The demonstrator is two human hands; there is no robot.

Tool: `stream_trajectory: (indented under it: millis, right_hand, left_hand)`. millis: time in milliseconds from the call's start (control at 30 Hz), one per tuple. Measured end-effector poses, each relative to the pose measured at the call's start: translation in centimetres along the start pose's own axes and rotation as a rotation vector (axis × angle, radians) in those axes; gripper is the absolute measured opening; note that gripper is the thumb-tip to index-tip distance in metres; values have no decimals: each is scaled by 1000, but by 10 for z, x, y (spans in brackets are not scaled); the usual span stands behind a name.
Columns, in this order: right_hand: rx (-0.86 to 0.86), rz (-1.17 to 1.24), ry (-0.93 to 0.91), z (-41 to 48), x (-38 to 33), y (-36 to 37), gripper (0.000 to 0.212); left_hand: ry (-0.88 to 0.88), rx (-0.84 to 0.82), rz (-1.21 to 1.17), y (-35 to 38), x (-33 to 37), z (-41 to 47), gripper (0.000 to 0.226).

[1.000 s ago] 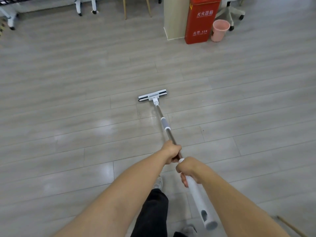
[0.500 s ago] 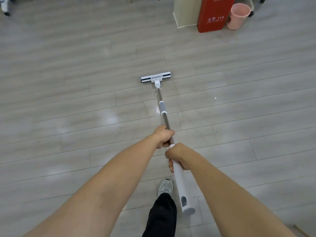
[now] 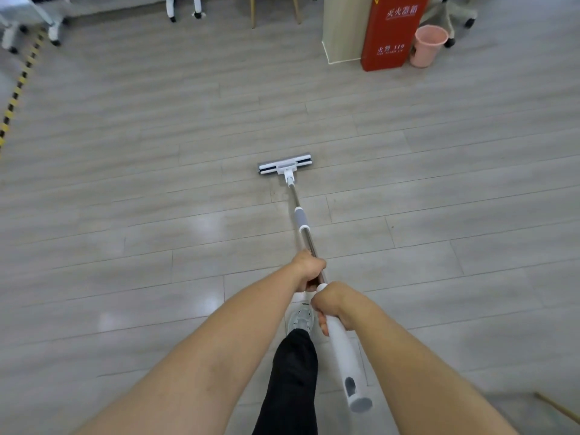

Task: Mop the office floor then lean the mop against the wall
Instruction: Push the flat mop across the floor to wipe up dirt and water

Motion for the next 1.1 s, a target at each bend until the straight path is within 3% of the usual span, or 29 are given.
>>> stream_trajectory:
  millis: [267,400,533,800,1100]
  right_hand:
    - [31,108,44,-70,176,85,10]
    - [35,58,55,-84,233,107,32]
    - [44,104,23,-89,249,112,34]
    - [54,169,3,-55,188,122,24]
    - [85,255,-26,-25,31,80,9]
  left_hand:
    - [-42,-16,-83,103,-142,-112,15]
    - [-42,-20,-95,137,-181,-147,24]
    - [-35,-9,-100,146,-190,-157,27]
    - [5,27,-141,91,-180,-115,32]
    - [59,8,-104,-18,-76,-35,21]
Point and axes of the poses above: each hand's wrist, its own z-axis towards the middle knuckle, its own y-axis out of the palm, x = y × z, the point moved 4 cm from there along z, towards the middle knuckle, and after that the axes turned 8 degrees about -x, right-handed, at the moved point
